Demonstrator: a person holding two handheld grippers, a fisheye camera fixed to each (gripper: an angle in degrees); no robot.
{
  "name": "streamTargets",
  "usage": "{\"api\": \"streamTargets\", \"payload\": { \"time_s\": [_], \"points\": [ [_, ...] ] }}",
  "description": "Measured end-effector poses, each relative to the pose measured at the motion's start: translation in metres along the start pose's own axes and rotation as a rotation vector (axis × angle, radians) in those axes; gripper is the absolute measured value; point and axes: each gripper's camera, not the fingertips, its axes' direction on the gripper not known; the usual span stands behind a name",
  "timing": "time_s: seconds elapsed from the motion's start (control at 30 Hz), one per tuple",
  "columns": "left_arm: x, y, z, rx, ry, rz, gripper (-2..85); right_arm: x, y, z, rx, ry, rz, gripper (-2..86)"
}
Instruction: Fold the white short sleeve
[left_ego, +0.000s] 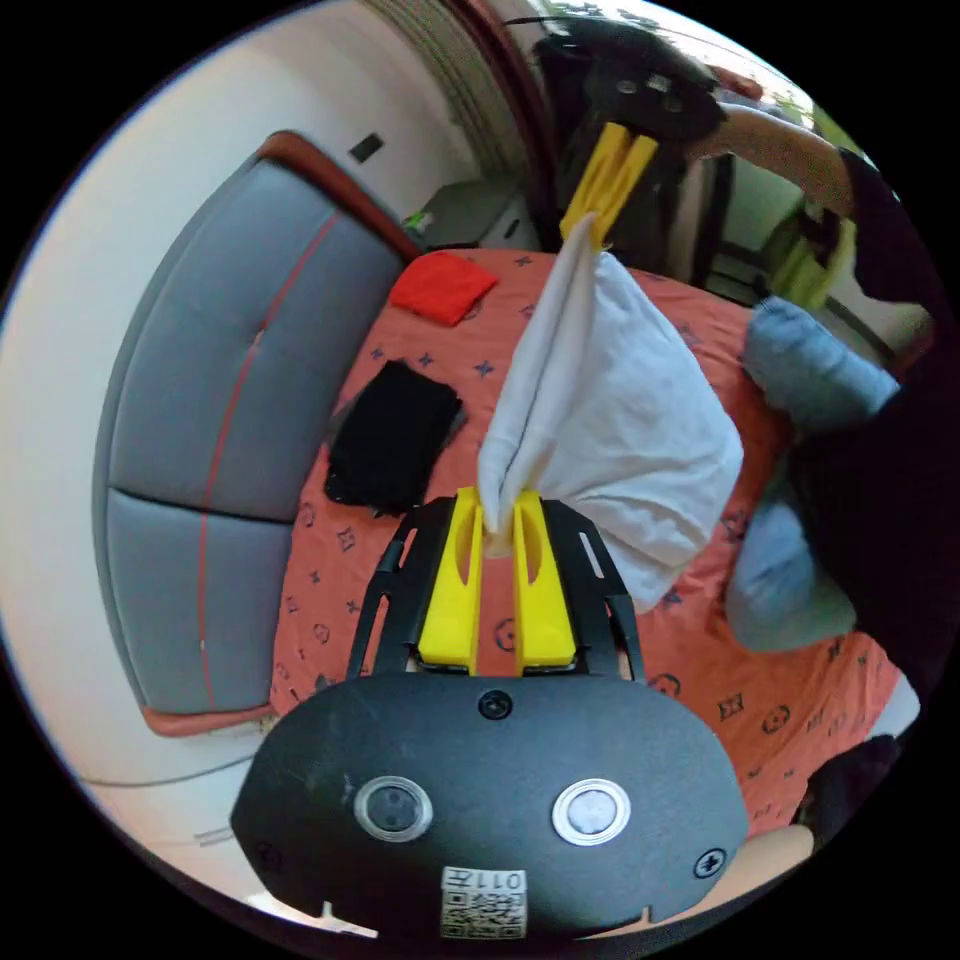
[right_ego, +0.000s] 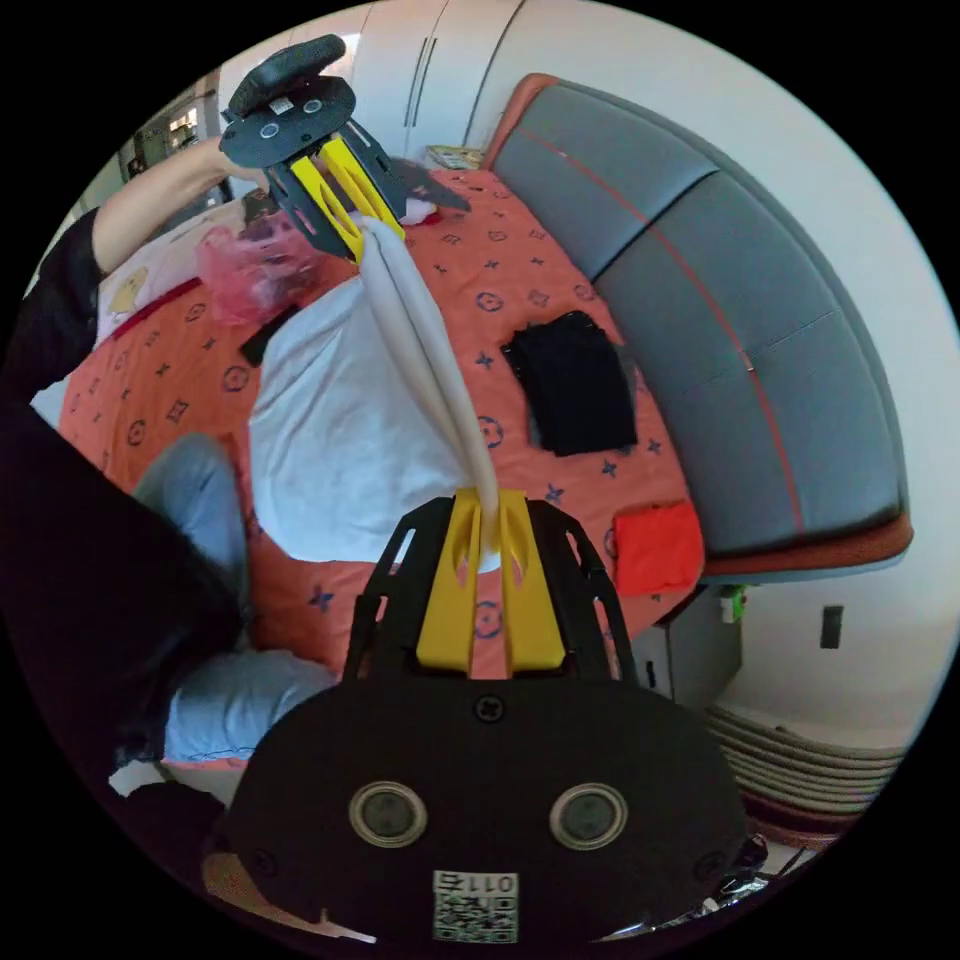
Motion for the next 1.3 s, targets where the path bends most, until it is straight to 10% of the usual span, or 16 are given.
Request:
{"api": "streamTargets", "payload": {
  "time_s": [0.43,0.57,0.7,1.03,1.3],
  "points": [
    [-0.154,-0.086,0.208,-0.112,-0.535,-0.007,3.3,0.136,-0.076,0.193,0.093,0.495,-0.073,3.6],
    [-0.125,-0.069,0.324,-0.393,-0.389,0.059,4.0,0.105,-0.07,0.309,-0.092,0.323,-0.053,4.7],
    [-0.117,-0.049,0.335,-0.369,-0.451,-0.045,5.3,0.098,-0.05,0.319,-0.011,0.43,0.012,7.7],
    [-0.114,0.019,0.253,-0.153,0.234,-0.691,3.6,0.129,0.116,0.235,-0.012,-0.141,0.324,8.5],
    [0.001,-0.004,0.222,-0.168,0.319,-0.686,0.2,0.046,0.251,0.19,-0.047,-0.239,0.61,2.0]
  ]
}}
